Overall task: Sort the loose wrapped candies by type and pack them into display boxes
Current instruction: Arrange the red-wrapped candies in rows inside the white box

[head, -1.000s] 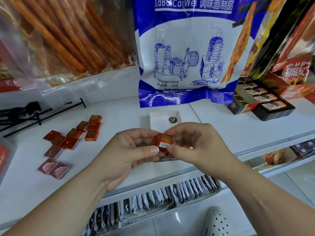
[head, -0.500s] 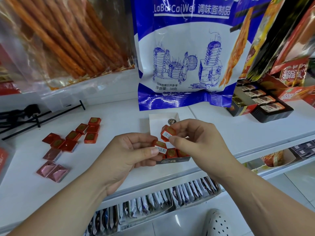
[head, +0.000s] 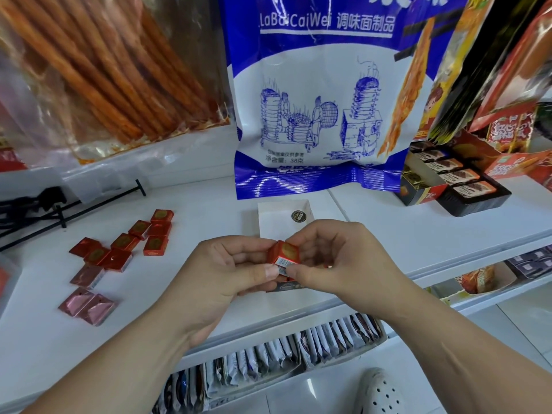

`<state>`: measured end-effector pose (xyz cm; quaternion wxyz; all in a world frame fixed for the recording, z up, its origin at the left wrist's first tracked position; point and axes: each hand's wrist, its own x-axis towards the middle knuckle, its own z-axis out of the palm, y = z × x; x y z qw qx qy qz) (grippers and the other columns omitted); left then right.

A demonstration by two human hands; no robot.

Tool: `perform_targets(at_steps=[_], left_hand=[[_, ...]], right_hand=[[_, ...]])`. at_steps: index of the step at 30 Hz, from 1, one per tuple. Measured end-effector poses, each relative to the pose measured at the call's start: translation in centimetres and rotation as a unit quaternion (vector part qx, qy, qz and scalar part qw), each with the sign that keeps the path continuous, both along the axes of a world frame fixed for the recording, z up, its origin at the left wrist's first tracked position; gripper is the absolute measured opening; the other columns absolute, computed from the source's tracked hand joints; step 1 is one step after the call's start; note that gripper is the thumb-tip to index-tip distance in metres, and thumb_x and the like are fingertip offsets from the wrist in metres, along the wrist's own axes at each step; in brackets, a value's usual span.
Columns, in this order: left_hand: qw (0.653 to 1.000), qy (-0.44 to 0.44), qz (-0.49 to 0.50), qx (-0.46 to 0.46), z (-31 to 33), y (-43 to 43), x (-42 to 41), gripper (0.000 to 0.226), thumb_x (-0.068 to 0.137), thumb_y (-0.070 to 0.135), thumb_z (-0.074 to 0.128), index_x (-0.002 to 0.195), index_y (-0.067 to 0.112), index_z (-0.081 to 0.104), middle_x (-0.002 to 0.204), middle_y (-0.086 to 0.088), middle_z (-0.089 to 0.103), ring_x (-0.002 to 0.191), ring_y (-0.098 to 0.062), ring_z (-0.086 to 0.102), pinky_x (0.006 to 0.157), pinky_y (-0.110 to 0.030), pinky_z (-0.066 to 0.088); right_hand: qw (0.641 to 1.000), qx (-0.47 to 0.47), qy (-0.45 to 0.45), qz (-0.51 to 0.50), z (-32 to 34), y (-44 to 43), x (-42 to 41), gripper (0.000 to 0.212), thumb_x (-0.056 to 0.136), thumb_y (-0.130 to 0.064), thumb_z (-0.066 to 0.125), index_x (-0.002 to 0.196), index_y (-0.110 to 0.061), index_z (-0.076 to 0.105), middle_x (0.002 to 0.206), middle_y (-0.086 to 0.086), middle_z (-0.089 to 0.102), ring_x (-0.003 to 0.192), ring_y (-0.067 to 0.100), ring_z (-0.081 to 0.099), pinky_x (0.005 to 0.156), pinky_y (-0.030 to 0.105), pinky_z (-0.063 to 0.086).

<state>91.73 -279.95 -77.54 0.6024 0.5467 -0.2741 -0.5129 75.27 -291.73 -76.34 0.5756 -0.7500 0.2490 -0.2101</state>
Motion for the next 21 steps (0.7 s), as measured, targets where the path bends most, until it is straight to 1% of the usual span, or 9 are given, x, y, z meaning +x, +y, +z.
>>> perform_targets(at_steps=[2,5,7,9,10,12,15,17,21], left_hand=[[1.0,-0.004,-0.006,0.002,-0.2,-0.1,-0.2,0.043,0.061,0.002,0.075,0.104,0.004,0.072,0.098,-0.019,0.074,0.091,-0.028,0.072,0.072,-0.032,0.059],[0.999,-0.032,-0.004,0.014,-0.3,-0.4,-0.3,0.049,0.061,0.003,0.079,0.109,0.011,0.07,0.098,-0.014,0.074,0.09,-0.027,0.071,0.076,-0.033,0.06],[0.98,-0.191,0.005,0.05,-0.7,-0.7,0.3,0.051,0.066,0.012,0.086,0.111,0.027,0.068,0.098,0.0,0.073,0.085,-0.019,0.069,0.075,-0.029,0.058],[0.907,-0.409,-0.001,0.094,-1.3,-0.7,1.3,0.053,0.067,0.035,0.087,0.113,0.042,0.061,0.1,0.015,0.062,0.078,-0.007,0.061,0.071,-0.02,0.049],[0.875,-0.472,-0.018,0.105,-1.6,-0.7,1.6,0.059,0.065,0.046,0.085,0.116,0.046,0.057,0.104,0.02,0.056,0.079,-0.004,0.056,0.069,-0.017,0.044],[0.856,-0.502,-0.06,0.111,-2.3,-0.6,1.7,0.073,0.063,0.059,0.08,0.128,0.047,0.05,0.11,0.026,0.047,0.083,0.002,0.05,0.069,-0.011,0.038],[0.844,-0.52,-0.082,0.099,-2.9,-0.5,1.5,0.08,0.067,0.058,0.079,0.138,0.041,0.047,0.122,0.021,0.05,0.086,0.004,0.046,0.077,-0.008,0.036],[0.836,-0.535,-0.072,0.096,-2.9,-0.6,1.5,0.078,0.069,0.055,0.079,0.139,0.038,0.048,0.128,0.014,0.055,0.086,0.001,0.041,0.086,-0.014,0.038],[0.838,-0.531,-0.083,0.092,-2.8,-0.6,2.0,0.079,0.068,0.055,0.081,0.138,0.038,0.05,0.126,0.01,0.057,0.084,0.0,0.038,0.085,-0.016,0.037]], right_hand=[[1.0,-0.029,0.006,-0.006,-0.1,0.0,0.1,0.026,0.073,-0.003,0.083,0.096,-0.01,0.073,0.083,0.007,0.074,0.075,0.024,0.069,0.072,0.028,0.059],[0.988,-0.145,0.052,-0.03,-0.3,-0.6,0.1,0.027,0.071,-0.013,0.085,0.095,-0.016,0.073,0.08,-0.005,0.073,0.073,0.009,0.069,0.07,0.022,0.057],[0.97,-0.22,0.086,-0.058,-0.2,-1.6,0.0,0.027,0.07,-0.018,0.084,0.094,-0.02,0.072,0.081,-0.015,0.071,0.075,-0.001,0.067,0.068,0.011,0.052],[0.959,-0.251,0.105,-0.079,-0.2,-2.9,-0.1,0.03,0.071,-0.021,0.084,0.098,-0.024,0.071,0.084,-0.018,0.071,0.078,-0.005,0.065,0.067,0.008,0.049],[0.954,-0.261,0.123,-0.078,-0.2,-3.4,0.0,0.03,0.071,-0.024,0.084,0.099,-0.025,0.072,0.085,-0.018,0.071,0.079,-0.006,0.065,0.066,0.007,0.049],[0.944,-0.276,0.171,-0.057,-0.4,-3.9,0.4,0.03,0.071,-0.03,0.084,0.099,-0.026,0.073,0.086,-0.017,0.071,0.081,-0.005,0.064,0.067,0.009,0.049],[0.927,-0.3,0.224,-0.008,-0.9,-3.8,1.6,0.028,0.07,-0.031,0.081,0.097,-0.027,0.074,0.08,-0.017,0.069,0.074,0.002,0.065,0.067,0.02,0.054],[0.917,-0.316,0.244,0.003,-1.1,-3.7,2.5,0.027,0.069,-0.033,0.077,0.095,-0.031,0.073,0.076,-0.018,0.065,0.07,0.003,0.062,0.068,0.026,0.055],[0.907,-0.307,0.287,0.018,-1.5,-3.8,3.4,0.025,0.073,-0.038,0.077,0.097,-0.033,0.071,0.088,-0.015,0.07,0.082,0.003,0.065,0.076,0.028,0.056]])
